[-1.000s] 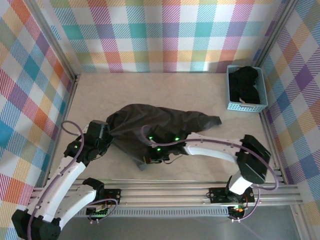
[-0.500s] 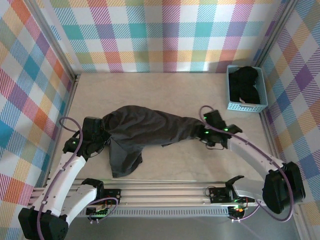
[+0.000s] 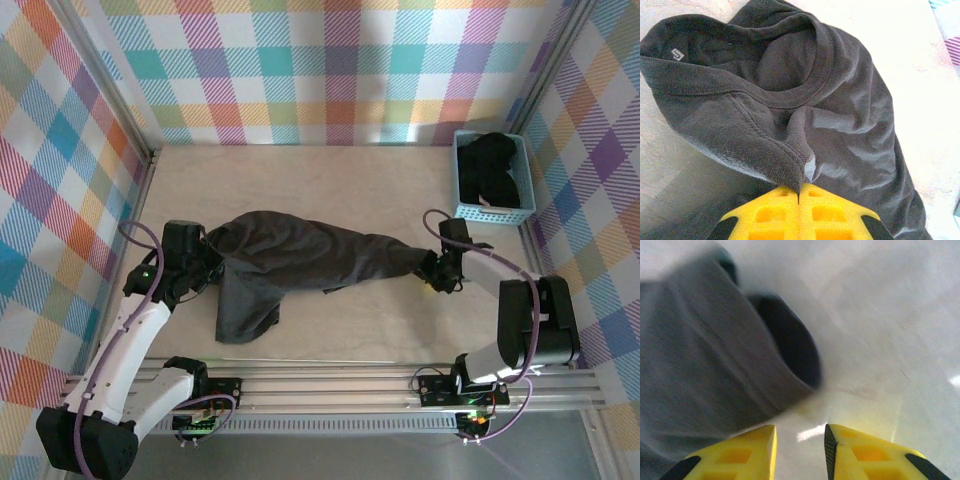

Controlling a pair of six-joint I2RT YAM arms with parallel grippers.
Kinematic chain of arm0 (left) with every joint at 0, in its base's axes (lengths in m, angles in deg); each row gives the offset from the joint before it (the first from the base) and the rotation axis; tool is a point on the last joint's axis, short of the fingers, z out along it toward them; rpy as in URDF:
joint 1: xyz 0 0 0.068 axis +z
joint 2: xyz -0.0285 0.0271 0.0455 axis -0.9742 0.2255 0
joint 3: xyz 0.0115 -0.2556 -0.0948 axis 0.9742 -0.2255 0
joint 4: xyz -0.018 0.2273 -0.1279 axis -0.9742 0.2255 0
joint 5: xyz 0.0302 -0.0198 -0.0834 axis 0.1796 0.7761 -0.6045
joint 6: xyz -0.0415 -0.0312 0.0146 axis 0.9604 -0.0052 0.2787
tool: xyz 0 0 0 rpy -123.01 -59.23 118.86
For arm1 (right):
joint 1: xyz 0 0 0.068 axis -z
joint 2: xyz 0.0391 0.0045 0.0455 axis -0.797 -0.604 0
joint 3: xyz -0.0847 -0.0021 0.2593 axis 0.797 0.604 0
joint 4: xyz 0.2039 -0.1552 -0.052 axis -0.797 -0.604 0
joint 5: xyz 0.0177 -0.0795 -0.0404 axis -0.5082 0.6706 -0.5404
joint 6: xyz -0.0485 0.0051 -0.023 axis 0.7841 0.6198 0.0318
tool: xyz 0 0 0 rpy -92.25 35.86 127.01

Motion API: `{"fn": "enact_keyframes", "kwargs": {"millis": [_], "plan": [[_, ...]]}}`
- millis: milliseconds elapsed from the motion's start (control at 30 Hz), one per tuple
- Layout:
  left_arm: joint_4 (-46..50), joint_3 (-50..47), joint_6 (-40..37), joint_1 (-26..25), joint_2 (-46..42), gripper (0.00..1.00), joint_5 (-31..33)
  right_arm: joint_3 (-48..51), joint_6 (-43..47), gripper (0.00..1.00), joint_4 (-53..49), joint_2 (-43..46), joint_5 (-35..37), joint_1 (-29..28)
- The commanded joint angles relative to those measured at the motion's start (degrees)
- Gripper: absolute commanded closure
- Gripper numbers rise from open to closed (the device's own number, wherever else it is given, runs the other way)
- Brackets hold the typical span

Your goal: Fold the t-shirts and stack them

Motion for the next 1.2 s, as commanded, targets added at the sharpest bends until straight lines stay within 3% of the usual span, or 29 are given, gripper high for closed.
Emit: {"fn": "enact_keyframes", "kwargs": {"millis": [0, 100, 233, 400, 433, 600, 933, 1167], "plan": [[-1.20, 3.27, -1.74, 1.48, 0.18, 1.00, -1.12, -4.97, 3.84, 0.67, 4.60, -1.21, -1.43, 0.05], [-0.93, 4.67, -1.77, 2.12, 0.32, 1.00, -1.48, -8.15, 4.18, 0.63, 1.61, -2.93, -1.15, 0.13], [-1.20, 6.99, -1.78, 2.67, 0.75, 1.00, -2.67, -9.99, 3.84, 0.65, 0.03, -7.92, -2.93, 0.68], [-1.11, 9.78, -2.33, 3.02, 1.61, 1.00, -3.90, -8.80, 2.36, 0.63, 3.73, -9.33, -4.57, 0.96], [-1.17, 10.34, -2.51, 3.10, 1.79, 1.00, -4.03, -9.20, 2.37, 0.65, 4.03, -9.78, -4.98, 0.96], [-0.76, 13.41, -2.97, 3.77, 2.95, 1.00, -4.64, -13.28, 2.88, 0.97, 3.82, -10.23, -4.84, 0.95], [-1.92, 22.46, -3.45, 6.47, 6.30, 1.00, -8.18, -23.31, 2.18, 1.00, -5.90, 6.21, -5.58, 1.04], [-3.46, 32.60, -2.86, 10.56, 9.33, 1.00, -12.31, -35.04, 2.87, 1.00, -13.03, 11.27, -6.56, 1.08]]}}
